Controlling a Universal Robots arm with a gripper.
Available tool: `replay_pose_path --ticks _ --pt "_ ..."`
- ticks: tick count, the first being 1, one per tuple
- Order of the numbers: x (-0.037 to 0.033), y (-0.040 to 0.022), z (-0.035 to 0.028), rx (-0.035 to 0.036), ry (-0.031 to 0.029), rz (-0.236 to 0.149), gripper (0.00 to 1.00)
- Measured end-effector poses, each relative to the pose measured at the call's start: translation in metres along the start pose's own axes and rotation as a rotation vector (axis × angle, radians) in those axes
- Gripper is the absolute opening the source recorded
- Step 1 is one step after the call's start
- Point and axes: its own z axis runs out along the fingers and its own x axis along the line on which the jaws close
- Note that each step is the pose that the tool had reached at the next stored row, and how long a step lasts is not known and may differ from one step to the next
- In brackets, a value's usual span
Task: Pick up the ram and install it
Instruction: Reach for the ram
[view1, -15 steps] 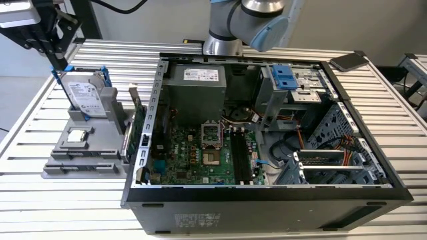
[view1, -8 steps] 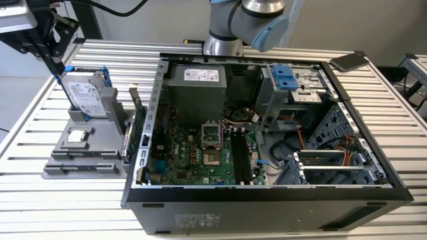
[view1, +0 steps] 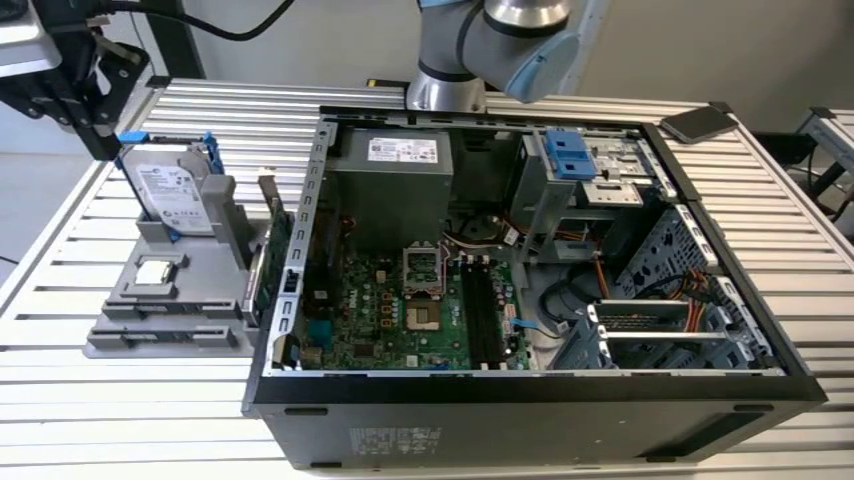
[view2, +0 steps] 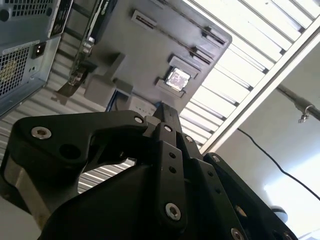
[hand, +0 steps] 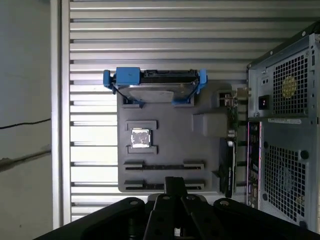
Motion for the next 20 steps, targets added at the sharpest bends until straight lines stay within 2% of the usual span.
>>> replay_pose_path --ticks 13,20 --pt "0.0002 -0.0211 -0.0010 0.0000 0.0014 -0.031 0.00" --pt "0.0005 -0.0262 -0.0012 -0.0001 0.0007 -0.073 0.00"
